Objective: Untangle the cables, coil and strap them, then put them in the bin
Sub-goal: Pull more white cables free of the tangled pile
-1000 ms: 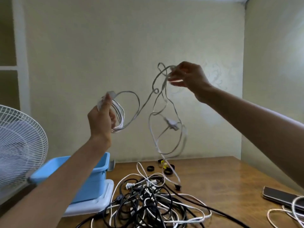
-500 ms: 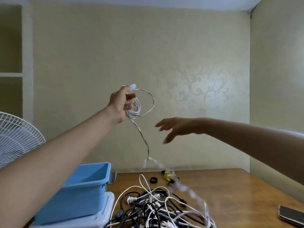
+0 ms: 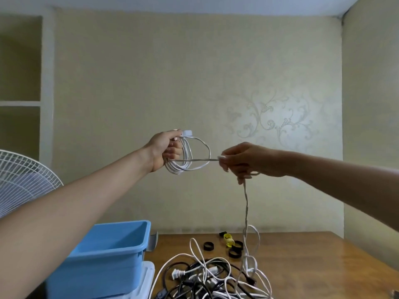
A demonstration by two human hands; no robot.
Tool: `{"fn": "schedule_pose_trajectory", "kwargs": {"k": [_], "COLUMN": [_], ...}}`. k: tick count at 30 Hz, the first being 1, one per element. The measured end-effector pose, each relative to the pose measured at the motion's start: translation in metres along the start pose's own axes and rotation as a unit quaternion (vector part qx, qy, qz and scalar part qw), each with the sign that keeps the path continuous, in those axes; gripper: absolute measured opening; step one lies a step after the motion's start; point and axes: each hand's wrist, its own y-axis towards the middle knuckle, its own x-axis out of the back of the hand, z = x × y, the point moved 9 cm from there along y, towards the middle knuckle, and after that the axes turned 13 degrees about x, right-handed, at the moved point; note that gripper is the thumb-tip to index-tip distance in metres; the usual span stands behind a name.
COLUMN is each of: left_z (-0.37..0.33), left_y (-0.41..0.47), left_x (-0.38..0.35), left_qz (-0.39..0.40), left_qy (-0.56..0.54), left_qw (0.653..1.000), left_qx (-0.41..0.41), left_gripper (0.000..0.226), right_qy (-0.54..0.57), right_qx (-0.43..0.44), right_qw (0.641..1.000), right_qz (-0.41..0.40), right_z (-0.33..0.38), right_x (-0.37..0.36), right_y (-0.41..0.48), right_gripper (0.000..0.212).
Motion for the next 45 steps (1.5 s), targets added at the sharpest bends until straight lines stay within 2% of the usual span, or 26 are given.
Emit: {"fn": "schedule_pose_trajectory", "kwargs": {"k": [8,15,20,24,26,29,31,35,39,42,45], "left_z": [0.018,0.034,0.009,-0.023,-0.026,-0.022,-0.02,-0.031,-0.051,-0.059,-0.063], "left_y": [0.001,0.0,0.001,0.007,0.01,0.012,0.01,0.009,0.006,0.005,0.004], "left_x": [0.045,0.098,0.069,0.023,0.003,-0.015,-0.016,-0.014,-0.021,-0.026,-0.033], "left_qz": [-0.033,-0.092,-0.07,-0.045,-0.037,-0.043,-0.058,-0.068,-0.057,-0.049,-0.038], "left_qy": [-0.041,-0.034,-0.068,-0.116,-0.133,-0.148,-0.156,-0.165,-0.184,-0.189,-0.183], "left_qw": [0.998,0.995,0.995,0.988,0.986,0.984,0.982,0.979,0.974,0.972,0.973], "left_qx": [0.022,0.024,-0.035,-0.092,-0.095,-0.087,-0.087,-0.102,-0.123,-0.133,-0.135], "left_gripper": [0.039,0.038,0.04,0.031,0.026,0.03,0.033,0.032,0.036,0.037,0.039], "right_qy": [-0.032,-0.029,-0.063,0.008,0.014,0.041,0.068,0.05,0.034,0.023,0.064], "right_qx": [-0.03,-0.086,-0.128,-0.113,-0.098,-0.029,-0.003,-0.008,-0.006,0.001,0.01], "right_qw": [0.998,0.995,0.988,0.99,0.993,0.998,0.992,0.972,0.974,0.98,0.989], "right_qz": [0.054,0.027,0.054,0.09,0.064,-0.027,-0.103,-0.23,-0.223,-0.197,-0.136], "right_z": [-0.019,-0.046,-0.061,-0.05,-0.041,-0.024,-0.015,-0.003,0.014,0.023,0.027], "right_x": [0.015,0.043,0.052,-0.002,-0.033,-0.051,-0.041,-0.004,0.015,0.023,0.015], "right_y": [-0.024,-0.056,-0.056,-0.021,0.0,0.026,0.033,0.033,0.034,0.035,0.033], "right_gripper": [0.028,0.034,0.036,0.062,0.057,0.019,0.004,0.016,0.007,0.016,0.021]}}
